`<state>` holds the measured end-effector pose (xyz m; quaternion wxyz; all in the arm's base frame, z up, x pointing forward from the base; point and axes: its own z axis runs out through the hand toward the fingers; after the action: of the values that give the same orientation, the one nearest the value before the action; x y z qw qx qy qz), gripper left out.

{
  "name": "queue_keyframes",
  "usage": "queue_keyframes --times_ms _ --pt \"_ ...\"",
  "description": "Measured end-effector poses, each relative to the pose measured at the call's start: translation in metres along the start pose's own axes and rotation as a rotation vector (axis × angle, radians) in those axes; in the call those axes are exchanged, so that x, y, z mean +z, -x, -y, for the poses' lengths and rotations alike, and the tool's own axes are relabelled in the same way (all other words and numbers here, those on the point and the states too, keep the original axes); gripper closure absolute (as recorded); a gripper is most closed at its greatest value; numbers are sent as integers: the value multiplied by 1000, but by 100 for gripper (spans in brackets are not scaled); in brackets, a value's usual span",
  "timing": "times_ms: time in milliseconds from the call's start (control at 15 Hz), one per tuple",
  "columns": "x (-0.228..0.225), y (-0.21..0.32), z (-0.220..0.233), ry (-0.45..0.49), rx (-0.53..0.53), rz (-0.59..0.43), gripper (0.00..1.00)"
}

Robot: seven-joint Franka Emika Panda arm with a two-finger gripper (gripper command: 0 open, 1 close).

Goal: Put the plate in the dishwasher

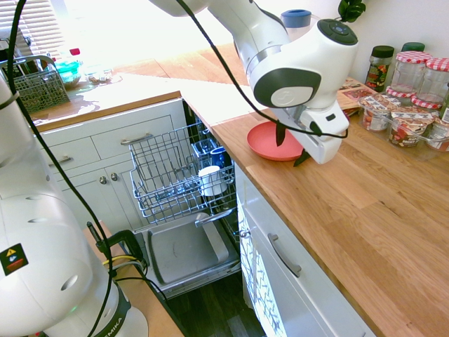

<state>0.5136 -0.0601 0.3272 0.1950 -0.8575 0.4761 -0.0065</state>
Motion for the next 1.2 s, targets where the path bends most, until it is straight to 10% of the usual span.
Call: queue_keyframes --times_ms 933,1200 --pt "10 1 9 27 -6 37 100" --pt "-61 36 72 161 -131 -78 100"
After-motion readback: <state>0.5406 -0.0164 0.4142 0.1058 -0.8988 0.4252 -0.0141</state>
